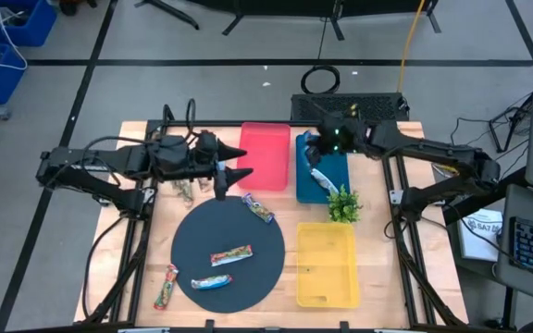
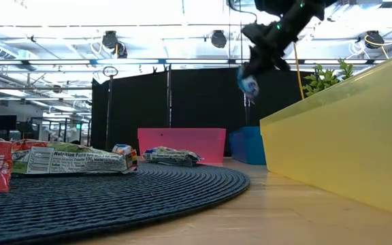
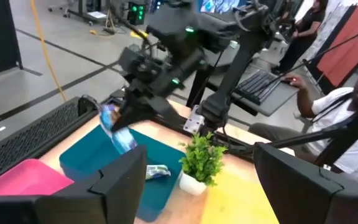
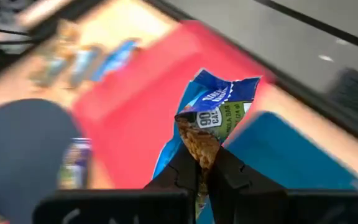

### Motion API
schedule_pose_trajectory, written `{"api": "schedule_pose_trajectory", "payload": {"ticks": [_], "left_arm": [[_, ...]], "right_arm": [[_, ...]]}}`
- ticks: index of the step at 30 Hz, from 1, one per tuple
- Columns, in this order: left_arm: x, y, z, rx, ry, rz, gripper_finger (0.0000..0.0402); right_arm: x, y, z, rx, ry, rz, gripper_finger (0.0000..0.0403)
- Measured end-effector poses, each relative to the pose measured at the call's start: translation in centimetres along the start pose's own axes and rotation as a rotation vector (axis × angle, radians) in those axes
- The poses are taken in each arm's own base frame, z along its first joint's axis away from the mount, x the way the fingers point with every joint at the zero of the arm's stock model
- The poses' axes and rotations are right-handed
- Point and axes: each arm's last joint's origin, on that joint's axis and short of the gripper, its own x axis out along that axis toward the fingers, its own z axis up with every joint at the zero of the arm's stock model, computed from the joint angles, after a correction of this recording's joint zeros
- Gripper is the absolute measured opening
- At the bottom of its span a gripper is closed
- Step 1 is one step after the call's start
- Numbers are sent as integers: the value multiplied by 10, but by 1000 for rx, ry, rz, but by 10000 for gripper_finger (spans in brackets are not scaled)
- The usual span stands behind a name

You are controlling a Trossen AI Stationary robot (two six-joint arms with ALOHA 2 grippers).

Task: Pick and place Granola Bars by type
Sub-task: Put the blue granola bar into the blue bin

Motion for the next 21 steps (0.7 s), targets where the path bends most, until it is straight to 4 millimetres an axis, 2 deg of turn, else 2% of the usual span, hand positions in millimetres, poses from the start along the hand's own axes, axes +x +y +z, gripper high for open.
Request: {"api": "schedule_pose_trajectory", "payload": {"ticks": [2,10,17,21], "left_arm": [[-2,0,1,3,0,-9,300],[-8,-2,-2,10,72,-131,300],[-14,5,-16,27,218,-39,301],[-16,9,-21,37,271,22,301]], "right_arm": [[5,-12,-2,-8,59,-37,7],[49,-47,-13,14,233,-105,7],[77,-79,-23,22,354,-189,6],[85,-93,-31,34,434,-267,19]]}}
